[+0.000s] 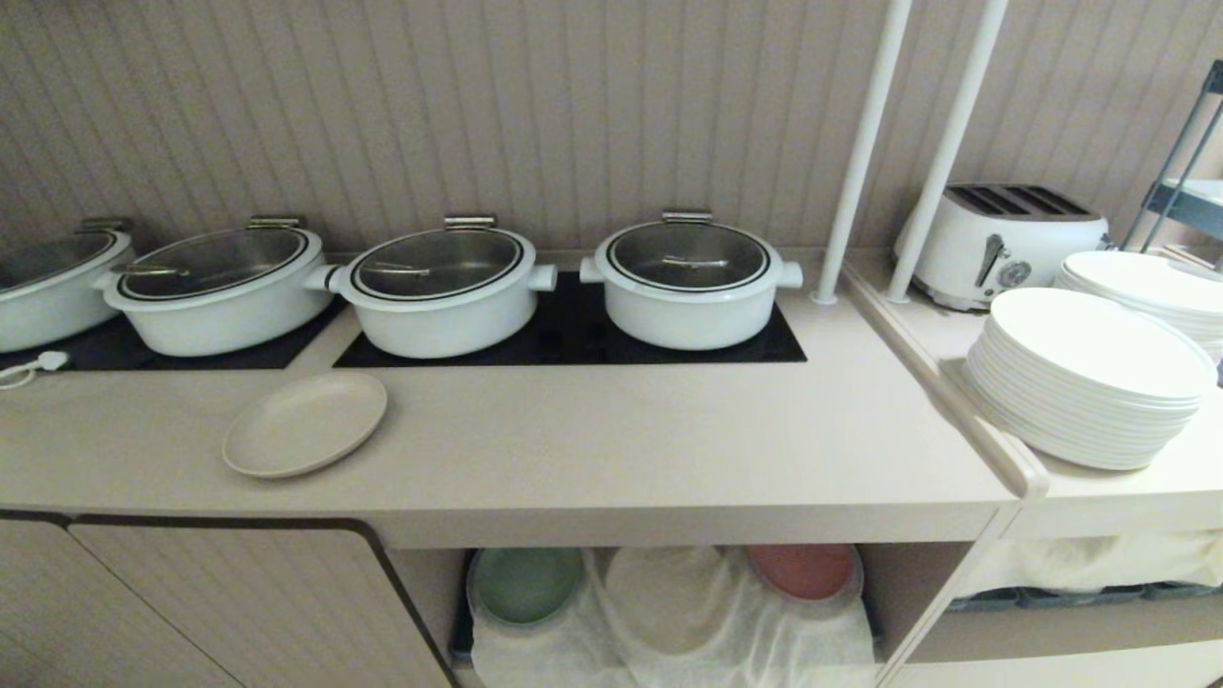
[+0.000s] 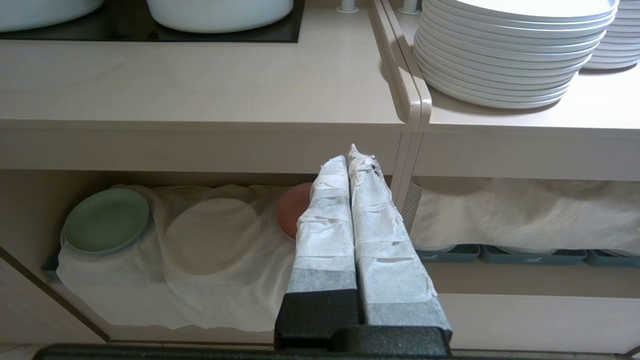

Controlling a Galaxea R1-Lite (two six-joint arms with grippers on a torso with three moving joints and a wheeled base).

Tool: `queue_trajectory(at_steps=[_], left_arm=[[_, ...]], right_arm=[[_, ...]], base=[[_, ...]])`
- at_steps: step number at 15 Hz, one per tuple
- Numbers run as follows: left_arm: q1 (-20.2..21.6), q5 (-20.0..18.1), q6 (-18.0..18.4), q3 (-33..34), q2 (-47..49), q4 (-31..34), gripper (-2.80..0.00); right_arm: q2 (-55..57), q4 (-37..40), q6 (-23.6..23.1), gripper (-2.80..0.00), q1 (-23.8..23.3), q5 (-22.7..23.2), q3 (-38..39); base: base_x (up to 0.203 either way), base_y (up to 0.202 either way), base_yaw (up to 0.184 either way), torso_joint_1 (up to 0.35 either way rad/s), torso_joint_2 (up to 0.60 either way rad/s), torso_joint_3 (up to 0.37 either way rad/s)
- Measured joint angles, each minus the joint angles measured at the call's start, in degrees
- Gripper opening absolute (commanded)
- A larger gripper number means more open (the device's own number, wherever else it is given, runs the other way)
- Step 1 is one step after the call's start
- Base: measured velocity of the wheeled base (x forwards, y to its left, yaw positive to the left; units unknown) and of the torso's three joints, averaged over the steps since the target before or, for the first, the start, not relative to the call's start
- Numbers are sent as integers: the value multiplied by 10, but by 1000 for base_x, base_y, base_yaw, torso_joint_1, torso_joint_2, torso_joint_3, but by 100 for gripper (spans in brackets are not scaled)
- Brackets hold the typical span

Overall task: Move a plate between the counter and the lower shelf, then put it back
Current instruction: Pick up the plate

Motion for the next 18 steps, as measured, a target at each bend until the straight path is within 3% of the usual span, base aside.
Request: queue_trajectory(at_steps=[11,18], left_arm=[[0,1,-2,0,0,0,-280],[0,1,-3,0,0,0,-280]], right_arm=[[0,-1,0,-280,0,0,0],[0,0,0,-280,0,0,0]], base=[[0,5,-1,-1,0,0],[0,182,-2,1,3,0]])
